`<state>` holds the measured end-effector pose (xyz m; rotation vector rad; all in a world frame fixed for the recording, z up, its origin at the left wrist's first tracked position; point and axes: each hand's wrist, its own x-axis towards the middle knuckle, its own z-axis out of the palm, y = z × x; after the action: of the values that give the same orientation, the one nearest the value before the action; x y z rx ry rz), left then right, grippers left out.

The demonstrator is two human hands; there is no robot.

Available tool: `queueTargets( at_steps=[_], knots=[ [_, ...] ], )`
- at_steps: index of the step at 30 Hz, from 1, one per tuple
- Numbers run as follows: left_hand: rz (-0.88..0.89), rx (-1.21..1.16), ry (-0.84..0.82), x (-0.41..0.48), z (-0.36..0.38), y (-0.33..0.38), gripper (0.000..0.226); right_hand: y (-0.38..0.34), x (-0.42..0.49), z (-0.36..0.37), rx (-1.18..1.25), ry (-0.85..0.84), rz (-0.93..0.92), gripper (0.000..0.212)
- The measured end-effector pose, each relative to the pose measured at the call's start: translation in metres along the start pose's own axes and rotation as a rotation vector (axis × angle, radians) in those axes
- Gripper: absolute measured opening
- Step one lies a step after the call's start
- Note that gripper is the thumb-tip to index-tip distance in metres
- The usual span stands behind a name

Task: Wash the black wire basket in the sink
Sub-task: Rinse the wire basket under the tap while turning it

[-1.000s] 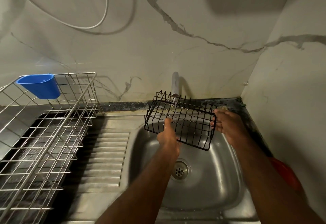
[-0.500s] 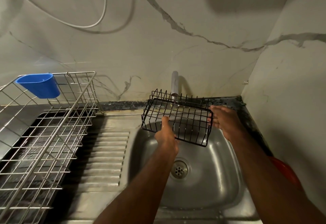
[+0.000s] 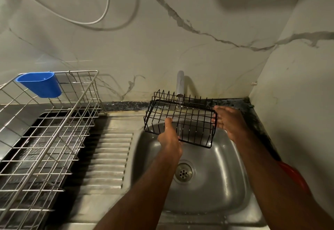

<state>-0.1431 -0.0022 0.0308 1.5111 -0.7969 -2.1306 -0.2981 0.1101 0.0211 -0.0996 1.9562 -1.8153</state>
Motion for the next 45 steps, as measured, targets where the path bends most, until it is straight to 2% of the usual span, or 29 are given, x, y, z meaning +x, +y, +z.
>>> queueTargets(
  at_steps=[20,28,34,45],
  knots=[
    [0.002,-0.017,0.000,0.001,0.000,0.004,0.074,0.003,0.012,0.006,-0.015,0.007,-0.015,0.022],
    [0.012,-0.024,-0.008,0.005,-0.002,0.007,0.070,0.002,0.013,0.011,-0.021,0.008,-0.019,0.017],
    [0.006,-0.025,-0.009,0.007,-0.001,0.006,0.077,0.001,0.015,0.010,-0.039,0.006,-0.020,0.026],
    [-0.015,-0.013,-0.016,0.000,0.003,0.004,0.081,0.003,0.017,0.004,-0.019,0.027,-0.020,0.020]
  ],
)
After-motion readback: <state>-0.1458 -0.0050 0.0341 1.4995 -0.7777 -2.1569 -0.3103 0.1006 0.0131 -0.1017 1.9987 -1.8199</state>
